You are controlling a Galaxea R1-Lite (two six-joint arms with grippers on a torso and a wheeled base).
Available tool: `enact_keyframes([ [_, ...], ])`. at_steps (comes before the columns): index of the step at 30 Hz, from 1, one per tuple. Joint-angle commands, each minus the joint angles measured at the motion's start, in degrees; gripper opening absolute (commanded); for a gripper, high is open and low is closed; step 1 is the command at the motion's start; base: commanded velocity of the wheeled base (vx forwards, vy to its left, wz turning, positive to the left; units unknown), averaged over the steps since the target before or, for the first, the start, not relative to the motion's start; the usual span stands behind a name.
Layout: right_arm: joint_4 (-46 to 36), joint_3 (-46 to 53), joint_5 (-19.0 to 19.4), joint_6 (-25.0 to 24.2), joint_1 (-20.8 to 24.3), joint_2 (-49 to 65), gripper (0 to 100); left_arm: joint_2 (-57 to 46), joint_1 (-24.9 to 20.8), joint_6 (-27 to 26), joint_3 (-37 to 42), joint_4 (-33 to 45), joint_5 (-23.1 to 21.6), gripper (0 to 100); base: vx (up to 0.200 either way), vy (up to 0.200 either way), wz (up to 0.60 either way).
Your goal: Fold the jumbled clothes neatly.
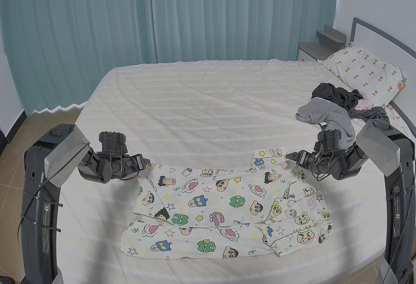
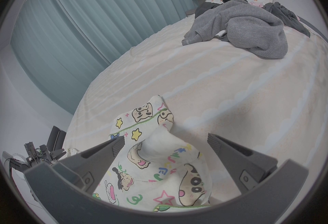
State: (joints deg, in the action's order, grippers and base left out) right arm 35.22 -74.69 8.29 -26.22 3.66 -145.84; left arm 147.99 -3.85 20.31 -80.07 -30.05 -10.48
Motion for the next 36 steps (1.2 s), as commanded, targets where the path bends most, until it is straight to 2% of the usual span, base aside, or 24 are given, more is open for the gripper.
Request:
enact_keyframes([
  [1, 0.03, -0.19, -0.03, 0.03, 0.03, 0.2, 100, 0.98, -0.28, -0.71, -0.26, -0.01, -1.64, 100, 0.0, 0.0, 0.0],
  [7, -0.06, -0.19, -0.12, 0.03, 0.21, 0.55, 100, 3.53, -0.81, -3.08, -2.29, 0.17, -2.44, 100, 0.0, 0.0, 0.0],
  [15, -0.15, -0.45, -0.12, 0.21, 1.0, 0.46, 100, 5.2, -3.18, -2.82, -5.01, 0.17, -2.7, 100, 0.0, 0.0, 0.0],
  [16, -0.15, -0.54, -0.12, 0.21, 1.0, 0.29, 100, 5.29, -3.27, -2.73, -5.1, 0.25, -2.7, 0, 0.0, 0.0, 0.0],
  [22, -2.44, -2.65, 0.32, 0.21, 1.35, -0.41, 100, 5.55, -3.79, -2.2, -6.42, 0.96, -2.79, 0, 0.0, 0.0, 0.0],
  [27, -7.09, -7.13, 0.5, 0.21, 1.35, -1.56, 100, 4.58, -3.53, 2.1, -6.77, -0.54, -1.38, 0, 0.0, 0.0, 0.0],
  [33, -11.31, -10.83, 0.59, 0.12, 1.44, -2.61, 100, 3.44, -2.39, 3.86, -6.15, -3.88, 2.75, 0, 0.0, 0.0, 0.0],
  [36, -11.4, -11.27, 0.5, 0.12, 0.91, -2.52, 100, 2.74, -2.04, 4.21, -5.27, -4.05, 3.01, 0, 0.0, 0.0, 0.0],
])
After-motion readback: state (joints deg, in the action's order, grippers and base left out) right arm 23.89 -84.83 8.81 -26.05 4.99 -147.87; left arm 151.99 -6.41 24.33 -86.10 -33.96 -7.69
